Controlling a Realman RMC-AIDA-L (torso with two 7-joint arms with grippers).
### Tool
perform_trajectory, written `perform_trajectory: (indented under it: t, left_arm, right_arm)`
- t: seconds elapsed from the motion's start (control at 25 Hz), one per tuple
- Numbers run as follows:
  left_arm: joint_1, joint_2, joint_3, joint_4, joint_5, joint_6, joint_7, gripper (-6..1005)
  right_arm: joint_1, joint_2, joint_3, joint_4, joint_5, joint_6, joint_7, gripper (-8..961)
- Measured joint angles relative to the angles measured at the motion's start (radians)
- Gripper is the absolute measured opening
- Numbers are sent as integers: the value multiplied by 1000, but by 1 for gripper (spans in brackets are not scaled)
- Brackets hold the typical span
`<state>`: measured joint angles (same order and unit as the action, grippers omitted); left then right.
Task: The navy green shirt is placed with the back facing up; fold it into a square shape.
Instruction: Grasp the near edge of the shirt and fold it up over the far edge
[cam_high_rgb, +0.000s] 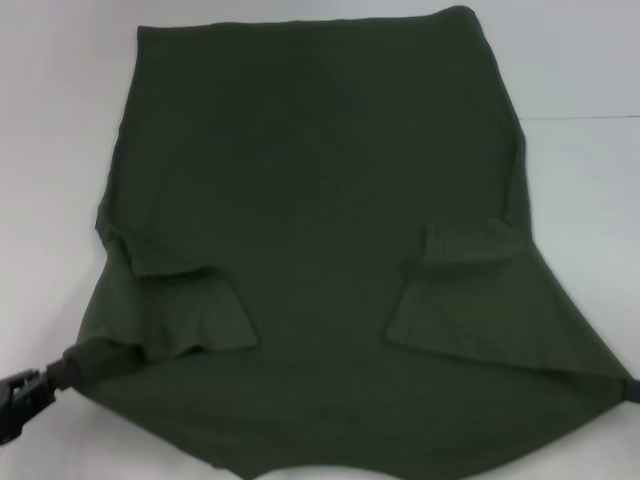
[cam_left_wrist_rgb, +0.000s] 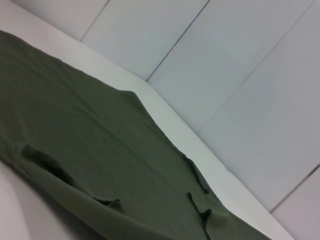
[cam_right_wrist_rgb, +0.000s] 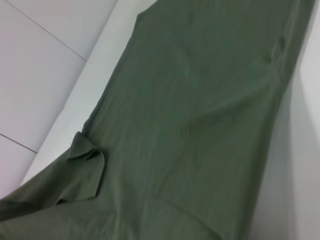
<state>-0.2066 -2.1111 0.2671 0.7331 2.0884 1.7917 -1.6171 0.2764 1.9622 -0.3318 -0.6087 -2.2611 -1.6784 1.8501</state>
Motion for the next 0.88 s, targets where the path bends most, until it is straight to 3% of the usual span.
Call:
perform_trajectory:
  t: [0.36,0.52,0.64,0.76,0.8,0.88]
  left_arm:
    - [66,6,3,-6,7,102,-1,41]
    - [56,8,0,-22,0,109,-1,41]
    - [6,21,-8,-47,-12,95,-12,41]
    - [-72,49,-40,-95,-17,51,-26,41]
    - [-130,76,-59,-146,-18,0,-34,41]
    - [-151,85,-63,-164,-18,-20,-38,41]
  right_arm:
    - [-98,2,85,0,-1,-82,-76,25]
    - [-95,-1,138,4,-1,-92,-99,25]
    - [-53,-1,180,10,-1,-83,-106,24]
    - [8,-1,213,12,-1,-54,-106,25]
    - [28,-1,220,16,-1,-42,-106,25]
    - [74,-7,228,28,0,-9,-106,25]
